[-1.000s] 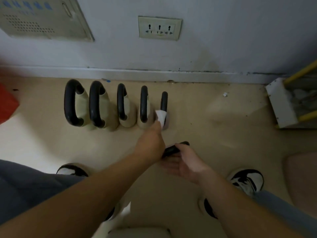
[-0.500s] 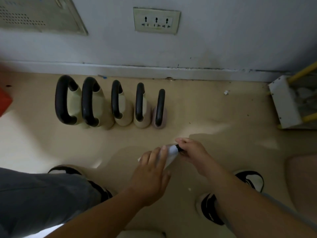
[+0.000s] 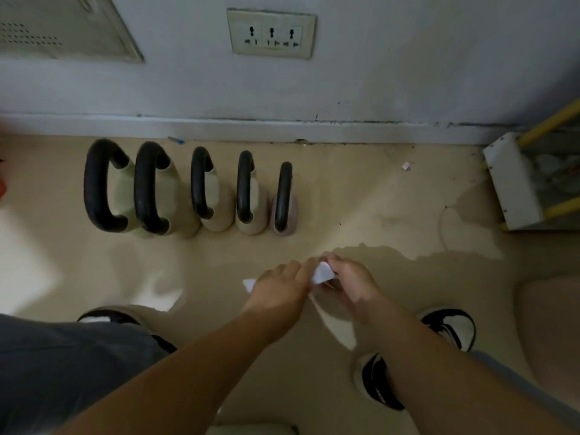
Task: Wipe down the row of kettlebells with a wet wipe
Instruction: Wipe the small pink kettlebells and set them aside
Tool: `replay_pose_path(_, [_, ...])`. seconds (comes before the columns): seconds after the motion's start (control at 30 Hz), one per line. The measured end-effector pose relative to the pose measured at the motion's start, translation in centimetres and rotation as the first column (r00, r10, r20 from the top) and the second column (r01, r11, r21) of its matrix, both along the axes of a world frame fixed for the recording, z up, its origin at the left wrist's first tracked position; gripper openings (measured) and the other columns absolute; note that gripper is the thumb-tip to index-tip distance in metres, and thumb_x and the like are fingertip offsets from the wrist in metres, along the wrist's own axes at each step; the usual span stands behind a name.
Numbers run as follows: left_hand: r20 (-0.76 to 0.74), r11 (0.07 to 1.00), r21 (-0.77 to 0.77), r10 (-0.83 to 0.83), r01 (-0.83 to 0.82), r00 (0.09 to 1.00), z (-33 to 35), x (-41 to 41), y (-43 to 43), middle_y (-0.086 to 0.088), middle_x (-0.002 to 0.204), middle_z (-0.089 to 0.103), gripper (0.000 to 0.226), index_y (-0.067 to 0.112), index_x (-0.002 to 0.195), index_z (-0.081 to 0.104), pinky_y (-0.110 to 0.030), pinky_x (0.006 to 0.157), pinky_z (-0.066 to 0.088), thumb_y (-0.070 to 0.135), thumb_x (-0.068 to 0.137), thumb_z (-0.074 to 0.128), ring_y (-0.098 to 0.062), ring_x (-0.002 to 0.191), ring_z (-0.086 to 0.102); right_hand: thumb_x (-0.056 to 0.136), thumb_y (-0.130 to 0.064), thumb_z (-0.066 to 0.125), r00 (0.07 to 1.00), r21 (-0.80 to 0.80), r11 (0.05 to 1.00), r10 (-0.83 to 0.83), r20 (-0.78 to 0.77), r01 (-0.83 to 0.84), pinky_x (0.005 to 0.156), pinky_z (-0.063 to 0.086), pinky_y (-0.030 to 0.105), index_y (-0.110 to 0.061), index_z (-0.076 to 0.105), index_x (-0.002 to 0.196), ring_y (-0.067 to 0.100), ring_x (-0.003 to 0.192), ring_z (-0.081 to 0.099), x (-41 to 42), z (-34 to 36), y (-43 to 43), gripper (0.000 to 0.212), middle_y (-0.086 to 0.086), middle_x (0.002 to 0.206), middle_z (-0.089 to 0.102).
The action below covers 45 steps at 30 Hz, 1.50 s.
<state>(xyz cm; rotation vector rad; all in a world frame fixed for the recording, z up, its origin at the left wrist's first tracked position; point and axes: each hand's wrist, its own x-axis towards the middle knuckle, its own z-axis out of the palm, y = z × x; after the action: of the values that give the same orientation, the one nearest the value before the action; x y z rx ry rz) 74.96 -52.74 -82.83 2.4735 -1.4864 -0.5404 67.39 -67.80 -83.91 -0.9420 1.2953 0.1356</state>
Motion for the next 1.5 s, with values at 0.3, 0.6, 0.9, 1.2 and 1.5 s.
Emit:
replay_pose_path(0.3, [0.025,0.968,0.219,0.120,-0.122,0.993,1.1,-1.1,-1.9,-0.010,0.126,0.052,0.063,0.017,0.152,0.018,-0.042,0.087,0.047,0.023,0.097,0.048,-0.032,0.107,0.056,0.112,-0.036,0.040,0.996,0.068,0.995,0.065,0.061,-0.070,0.104,0.052,0.039,-0.012,0.063,0.134,0.021,0.117,0.064,0.6,0.4,0.2,0.040,0.008,0.129,0.068])
replay_pose_path(0.6, [0.018,0.994,0.101,-0.033,0.031,0.999,0.5,-0.5,-1.0,-0.006,0.114,0.052,0.060,0.024,0.148,0.026,-0.040,0.073,0.047,0.019,0.091,0.044,-0.029,0.098,0.057,0.108,-0.024,0.040,0.993,0.193,0.980,-0.065,0.099,0.044,0.088,0.056,0.041,-0.014,0.070,0.105,0.027,0.109,0.067,-0.3,0.2,0.3,0.032,0.011,0.116,0.072])
replay_pose_path(0.9, [0.053,0.989,0.147,-0.010,0.002,0.999,0.8,-0.2,1.3,-0.011,0.116,0.055,0.065,0.016,0.155,0.018,-0.042,0.082,0.051,0.013,0.091,0.031,-0.031,0.098,0.057,0.111,-0.027,0.041,0.998,0.127,0.992,-0.002,0.063,-0.006,0.110,0.047,0.043,-0.019,0.069,0.118,0.026,0.125,0.061,0.3,0.2,0.2,0.031,0.012,0.133,0.065])
replay_pose_path(1.2, [-0.007,0.968,0.249,-0.025,0.026,1.000,1.2,-0.5,-5.2,-0.012,0.116,0.049,0.062,0.017,0.147,0.028,-0.042,0.073,0.048,0.018,0.091,0.055,-0.033,0.100,0.057,0.105,-0.025,0.037,0.995,0.251,0.966,-0.072,0.068,0.053,0.087,0.054,0.039,-0.016,0.067,0.094,0.021,0.103,0.063,-0.1,-0.2,-0.4,0.034,0.009,0.111,0.071])
replay_pose_path(1.5, [0.105,0.994,0.095,-0.056,0.046,0.993,-0.3,0.2,4.1,-0.007,0.117,0.056,0.083,0.022,0.157,0.008,-0.034,0.079,0.051,0.003,0.086,0.046,-0.023,0.095,0.055,0.108,-0.026,0.046,0.996,0.206,0.978,-0.055,0.064,0.041,0.109,0.049,0.044,-0.015,0.062,0.134,0.026,0.123,0.062,0.6,-0.5,-0.1,0.033,0.010,0.139,0.062])
